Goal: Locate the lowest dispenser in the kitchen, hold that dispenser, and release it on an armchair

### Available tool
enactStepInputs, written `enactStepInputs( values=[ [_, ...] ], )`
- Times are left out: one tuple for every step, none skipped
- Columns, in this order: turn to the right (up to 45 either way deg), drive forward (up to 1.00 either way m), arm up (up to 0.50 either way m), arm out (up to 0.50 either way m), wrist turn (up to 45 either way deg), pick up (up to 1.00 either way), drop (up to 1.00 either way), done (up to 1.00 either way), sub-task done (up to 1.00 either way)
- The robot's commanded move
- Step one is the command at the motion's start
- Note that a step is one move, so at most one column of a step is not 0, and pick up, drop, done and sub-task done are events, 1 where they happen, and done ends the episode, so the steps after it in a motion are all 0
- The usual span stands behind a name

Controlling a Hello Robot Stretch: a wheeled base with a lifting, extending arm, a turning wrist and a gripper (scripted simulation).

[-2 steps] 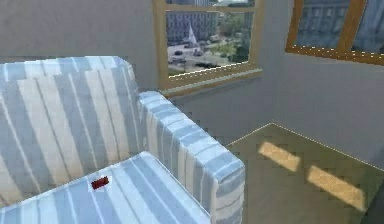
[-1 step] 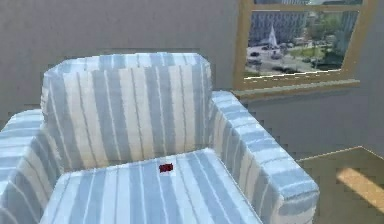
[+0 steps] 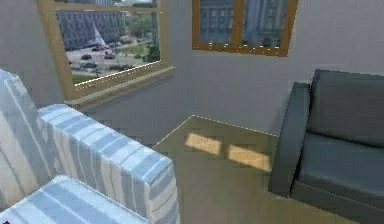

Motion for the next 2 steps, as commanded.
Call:
enactStepInputs(
  values=[
    [18.0,0.00,0.00,0.00,0.0,0.00,0.00,0.00,0.00],
    [-6.0,0.00,0.00,0.00,0.0,0.00,0.00,0.00,0.00]
  ],
)
